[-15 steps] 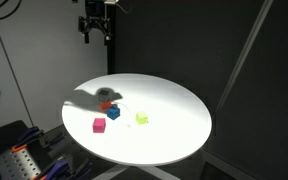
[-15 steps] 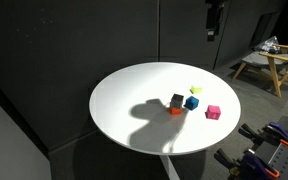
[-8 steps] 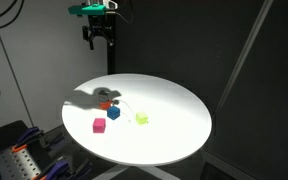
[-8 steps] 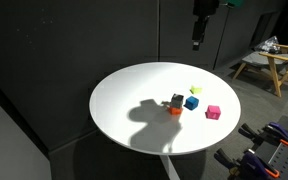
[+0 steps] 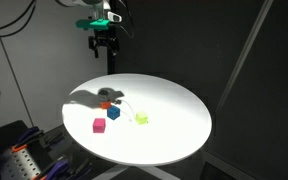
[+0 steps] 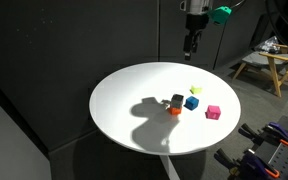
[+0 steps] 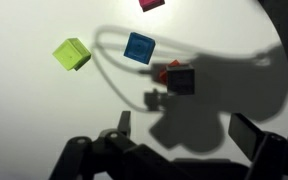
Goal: Place the gray block between the blue and the green blocks
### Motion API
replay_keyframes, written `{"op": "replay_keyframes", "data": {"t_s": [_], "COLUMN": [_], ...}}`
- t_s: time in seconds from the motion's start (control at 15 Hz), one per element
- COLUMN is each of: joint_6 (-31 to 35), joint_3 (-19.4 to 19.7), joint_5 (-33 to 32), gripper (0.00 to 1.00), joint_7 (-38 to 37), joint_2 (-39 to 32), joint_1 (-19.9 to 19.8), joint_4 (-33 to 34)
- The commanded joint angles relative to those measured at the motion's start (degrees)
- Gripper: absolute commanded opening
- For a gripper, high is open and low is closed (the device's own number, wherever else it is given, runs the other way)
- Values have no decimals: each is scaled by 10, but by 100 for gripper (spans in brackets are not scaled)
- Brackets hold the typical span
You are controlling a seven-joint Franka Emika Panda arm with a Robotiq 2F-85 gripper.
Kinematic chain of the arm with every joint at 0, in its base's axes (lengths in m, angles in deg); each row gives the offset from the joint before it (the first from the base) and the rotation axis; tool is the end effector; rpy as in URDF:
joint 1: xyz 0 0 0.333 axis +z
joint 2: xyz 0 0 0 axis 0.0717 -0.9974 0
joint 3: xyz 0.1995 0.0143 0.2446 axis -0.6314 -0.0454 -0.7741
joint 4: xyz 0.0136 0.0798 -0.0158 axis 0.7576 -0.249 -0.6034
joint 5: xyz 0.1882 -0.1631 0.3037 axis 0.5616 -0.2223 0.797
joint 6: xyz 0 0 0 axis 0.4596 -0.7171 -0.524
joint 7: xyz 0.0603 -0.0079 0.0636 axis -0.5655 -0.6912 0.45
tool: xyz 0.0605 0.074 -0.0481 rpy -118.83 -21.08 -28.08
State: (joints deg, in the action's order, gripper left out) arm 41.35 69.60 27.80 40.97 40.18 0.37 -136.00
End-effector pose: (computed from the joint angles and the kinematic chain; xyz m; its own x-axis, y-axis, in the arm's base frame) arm 0.5390 0.0648 0.4299 0.9381 0.3464 0.0017 0.3453 -0.9355 0.0747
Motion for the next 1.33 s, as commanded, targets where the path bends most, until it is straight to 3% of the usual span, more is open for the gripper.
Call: {"op": "replay_keyframes", "data": {"t_s": [0.0,0.8,1.27], "joint_6": [10,14,75], "joint_3": [-5,-5,-9], "joint_5": [3,0,11], "gripper": [100,100,100], "joint_7": [-24,-14,37], "joint_2": [-37,-41,-63], "joint_1": [-1,-3,-5], "joint_4": [20,13,-7]}}
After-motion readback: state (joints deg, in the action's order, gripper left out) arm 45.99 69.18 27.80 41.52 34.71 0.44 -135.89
